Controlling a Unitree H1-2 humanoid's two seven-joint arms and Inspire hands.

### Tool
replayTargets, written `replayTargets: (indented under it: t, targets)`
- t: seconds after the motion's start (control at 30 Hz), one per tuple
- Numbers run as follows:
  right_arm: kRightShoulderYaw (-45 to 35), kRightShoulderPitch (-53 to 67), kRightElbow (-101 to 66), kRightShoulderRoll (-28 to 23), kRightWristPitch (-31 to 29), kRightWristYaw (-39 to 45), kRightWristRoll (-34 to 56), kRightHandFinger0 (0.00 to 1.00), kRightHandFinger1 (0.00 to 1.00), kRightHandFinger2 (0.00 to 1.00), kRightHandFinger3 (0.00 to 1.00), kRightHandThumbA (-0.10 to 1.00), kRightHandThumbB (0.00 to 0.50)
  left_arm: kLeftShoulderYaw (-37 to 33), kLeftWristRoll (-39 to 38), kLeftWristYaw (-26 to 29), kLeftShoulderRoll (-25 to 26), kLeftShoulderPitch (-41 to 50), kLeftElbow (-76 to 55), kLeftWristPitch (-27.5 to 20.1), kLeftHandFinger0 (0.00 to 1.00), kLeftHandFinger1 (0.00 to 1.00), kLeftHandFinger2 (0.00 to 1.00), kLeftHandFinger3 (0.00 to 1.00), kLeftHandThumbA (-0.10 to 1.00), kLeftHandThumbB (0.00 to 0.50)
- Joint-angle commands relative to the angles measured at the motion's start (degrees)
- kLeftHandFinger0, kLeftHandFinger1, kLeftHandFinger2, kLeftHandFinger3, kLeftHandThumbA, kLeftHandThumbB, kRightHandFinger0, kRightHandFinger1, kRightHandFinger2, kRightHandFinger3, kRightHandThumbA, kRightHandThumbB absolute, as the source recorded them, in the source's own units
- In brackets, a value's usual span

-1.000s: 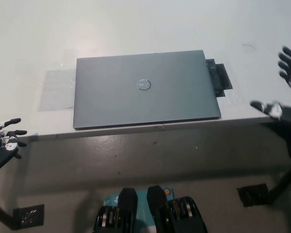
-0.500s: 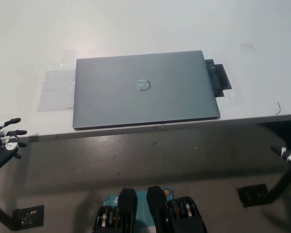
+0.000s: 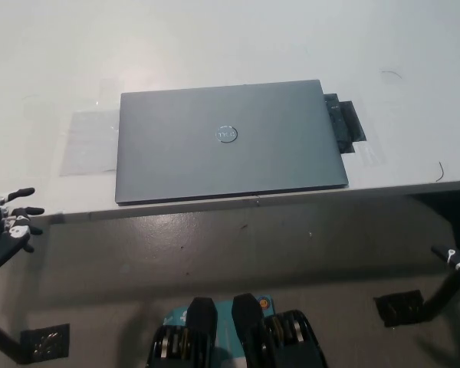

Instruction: The robot uses its right hand to push down on the lid of a laptop kept in the middle of the desk to close it

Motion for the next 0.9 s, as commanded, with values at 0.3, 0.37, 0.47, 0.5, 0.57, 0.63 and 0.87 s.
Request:
replayTargets:
  t: [0.3, 0.37, 0.47, 0.5, 0.57, 0.63, 0.87]
  targets:
    - [-0.38, -1.9, -0.43, -0.67, -1.62, -0.91, 0.31, 1.0, 1.0, 1.0, 1.0, 1.0, 0.34, 1.03, -0.17, 0.54, -0.24, 0.12, -0.9, -1.69, 0.36, 0.47, 0.6, 0.76, 0.21, 0.008]
    - [-0.36, -2.03, -0.06, -0.85, -1.56, -0.8, 0.34, 1.0, 1.0, 1.0, 1.0, 1.0, 0.335, 1.05, -0.29, 0.33, -0.23, 0.25, -0.85, -1.99, 0.36, 0.47, 0.61, 0.76, 0.21, 0.007]
    - [-0.46, -2.18, -0.02, -0.81, -1.12, -0.95, 0.45, 1.0, 1.0, 1.0, 1.0, 1.0, 0.336, 1.43, -0.93, 0.23, -0.54, 0.39, -1.34, -1.69, 0.33, 0.45, 0.59, 0.72, 0.17, 0.0]
    - [-0.44, -2.21, -0.01, -0.79, -1.17, -1.0, 0.39, 1.0, 1.0, 1.0, 1.0, 1.0, 0.337, 1.4, -0.87, 0.19, -0.5, 0.38, -1.22, -1.86, 0.33, 0.45, 0.59, 0.72, 0.17, 0.002]
    - [-0.31, -2.19, 0.11, -0.93, -1.43, -0.89, 0.22, 1.0, 1.0, 1.0, 1.0, 1.0, 0.322, 1.38, -0.74, 0.26, -0.51, 0.42, -1.34, -1.81, 0.33, 0.45, 0.59, 0.72, 0.18, 0.01]
    - [-0.22, -2.37, 0.29, -1.06, -1.49, -0.8, 0.14, 1.0, 1.0, 1.0, 1.0, 1.0, 0.316, 1.39, -0.69, 0.37, -0.52, 0.44, -1.32, -1.65, 0.35, 0.47, 0.6, 0.74, 0.18, 0.006]
    - [-0.14, -2.54, -0.05, -1.27, -1.09, -0.79, -0.01, 1.0, 1.0, 1.0, 1.0, 1.0, 0.307, 1.1, 0.27, 0.75, -0.41, 0.78, -0.94, -1.96, 0.43, 0.52, 0.62, 0.75, 0.23, 0.013]
